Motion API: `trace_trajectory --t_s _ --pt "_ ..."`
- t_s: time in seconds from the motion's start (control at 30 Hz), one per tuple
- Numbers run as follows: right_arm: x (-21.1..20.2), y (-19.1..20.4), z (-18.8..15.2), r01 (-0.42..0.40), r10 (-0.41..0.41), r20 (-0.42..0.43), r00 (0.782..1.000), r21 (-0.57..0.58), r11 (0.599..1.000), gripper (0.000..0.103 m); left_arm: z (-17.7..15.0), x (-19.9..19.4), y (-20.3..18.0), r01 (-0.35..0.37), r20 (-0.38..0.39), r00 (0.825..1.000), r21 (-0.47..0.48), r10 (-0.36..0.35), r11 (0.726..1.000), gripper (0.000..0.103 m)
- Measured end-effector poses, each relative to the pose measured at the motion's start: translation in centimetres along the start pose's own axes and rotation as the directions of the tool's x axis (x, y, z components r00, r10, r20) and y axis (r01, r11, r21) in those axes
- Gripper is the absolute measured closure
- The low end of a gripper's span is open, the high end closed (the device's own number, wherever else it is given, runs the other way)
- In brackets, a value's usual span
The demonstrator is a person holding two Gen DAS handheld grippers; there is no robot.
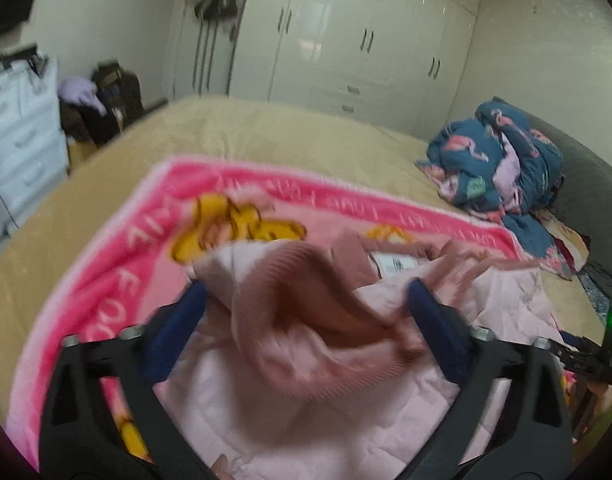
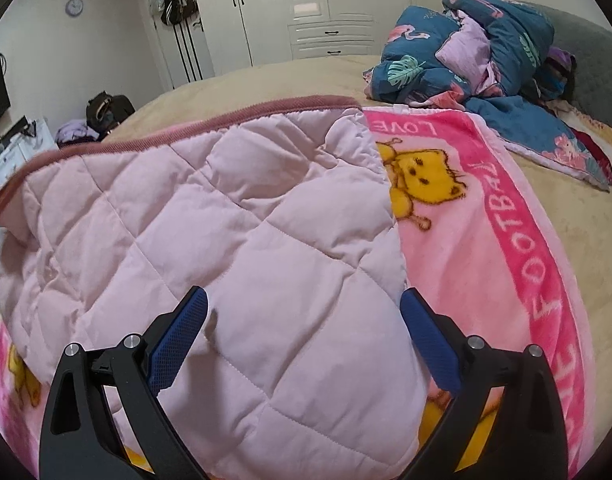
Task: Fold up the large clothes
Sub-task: 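Grasp the folded jacket edge with both grippers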
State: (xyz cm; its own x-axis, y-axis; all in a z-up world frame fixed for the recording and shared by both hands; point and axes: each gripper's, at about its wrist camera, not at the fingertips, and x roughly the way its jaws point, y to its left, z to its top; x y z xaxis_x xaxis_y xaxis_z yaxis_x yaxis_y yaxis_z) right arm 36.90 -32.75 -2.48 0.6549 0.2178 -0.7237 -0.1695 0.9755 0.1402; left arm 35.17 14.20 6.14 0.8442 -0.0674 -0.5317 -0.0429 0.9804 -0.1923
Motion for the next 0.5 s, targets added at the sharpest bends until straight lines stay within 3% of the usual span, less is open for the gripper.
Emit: trace_trajectory --t_s 0.2,0.5 --pt "-2.6 -0.1 -0.1 -0.027 0.026 0.04 0.999 0.032 0.999 0.007 1.1 -3.2 -0.9 -0.018 0.066 0.998 0.05 0.014 0.999 0.009" --pt "-7.5 -0.3 -0.6 -0.039 0.033 0.121 0.992 0.047 0.998 0.006 -0.5 -5.7 -1.1 -0.072 0.035 0.997 0.095 0.069 0.993 0.009"
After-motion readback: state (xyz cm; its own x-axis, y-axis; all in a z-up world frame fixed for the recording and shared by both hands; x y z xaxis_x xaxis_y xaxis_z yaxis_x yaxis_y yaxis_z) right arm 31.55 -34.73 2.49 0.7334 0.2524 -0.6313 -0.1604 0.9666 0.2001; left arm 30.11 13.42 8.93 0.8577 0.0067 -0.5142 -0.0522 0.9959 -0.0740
